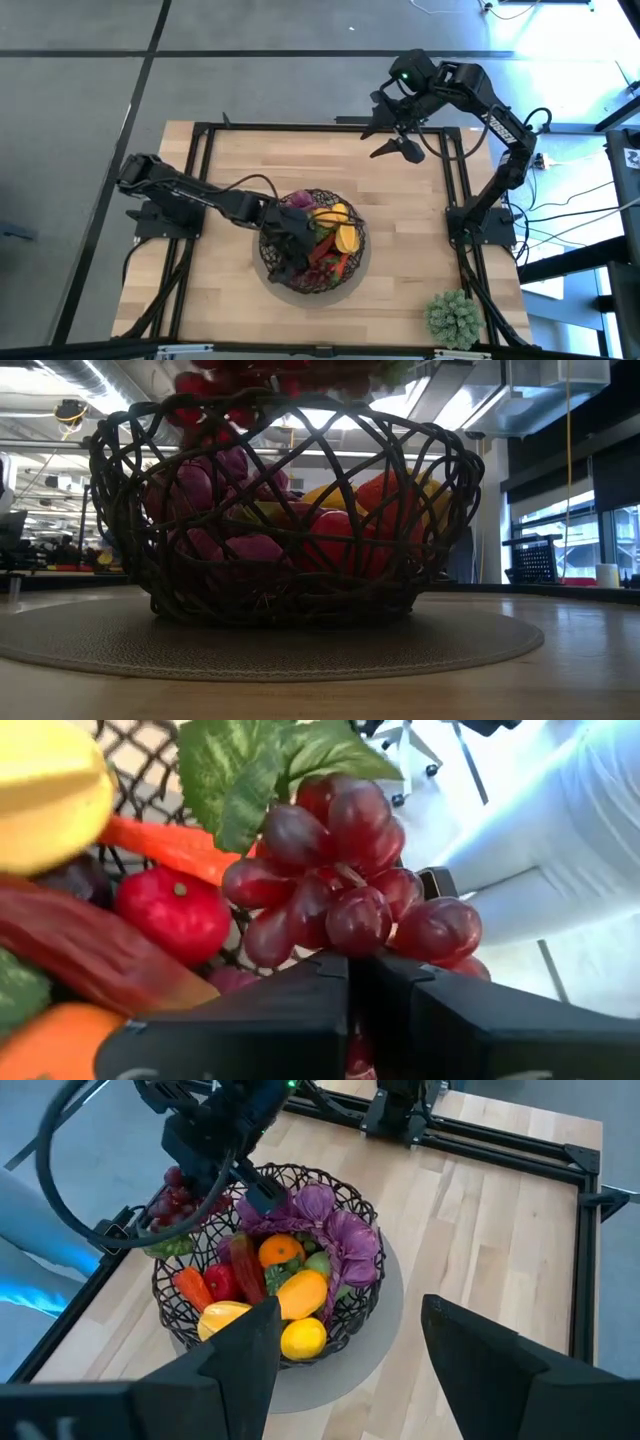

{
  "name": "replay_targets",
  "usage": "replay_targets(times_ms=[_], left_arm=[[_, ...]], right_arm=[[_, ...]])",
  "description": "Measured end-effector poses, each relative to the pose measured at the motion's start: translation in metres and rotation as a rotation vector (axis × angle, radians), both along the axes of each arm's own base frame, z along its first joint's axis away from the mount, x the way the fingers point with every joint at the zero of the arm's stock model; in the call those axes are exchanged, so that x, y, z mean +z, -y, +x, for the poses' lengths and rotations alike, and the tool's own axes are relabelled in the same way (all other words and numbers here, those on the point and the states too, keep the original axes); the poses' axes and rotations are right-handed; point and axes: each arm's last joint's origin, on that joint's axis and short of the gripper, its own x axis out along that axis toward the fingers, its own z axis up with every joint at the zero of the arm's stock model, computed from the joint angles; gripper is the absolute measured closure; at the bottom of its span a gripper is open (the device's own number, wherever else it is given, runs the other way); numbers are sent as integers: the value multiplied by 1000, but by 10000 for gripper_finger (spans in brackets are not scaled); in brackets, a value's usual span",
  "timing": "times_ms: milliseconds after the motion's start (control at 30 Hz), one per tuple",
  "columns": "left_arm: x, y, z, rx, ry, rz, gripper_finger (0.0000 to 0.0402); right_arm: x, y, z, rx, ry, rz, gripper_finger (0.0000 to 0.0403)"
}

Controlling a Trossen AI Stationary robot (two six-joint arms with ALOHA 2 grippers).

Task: Build produce basket
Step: Put the red grapes into the mesh basket

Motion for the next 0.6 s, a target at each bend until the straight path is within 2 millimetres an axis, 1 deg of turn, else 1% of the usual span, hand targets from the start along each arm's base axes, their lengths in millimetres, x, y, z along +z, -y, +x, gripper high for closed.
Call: replay_targets(times_ms=[67, 167, 367, 433, 600], left_arm=[[-3, -2, 3, -3, 7, 13, 401], [-15, -4, 7, 9, -42, 28, 401], [-36, -1, 16, 26, -119, 12, 401], [-38, -1, 15, 35, -143, 12, 398], [-36, -1, 16, 49, -120, 26, 375]], right_arm=[[0, 0, 0, 0, -1, 0, 166], [0, 0, 0, 0, -2, 0, 166], [-1, 0, 0, 2, -6, -1, 166], [-1, 0, 0, 2, -7, 0, 166], [-1, 0, -1, 2, -8, 0, 166]])
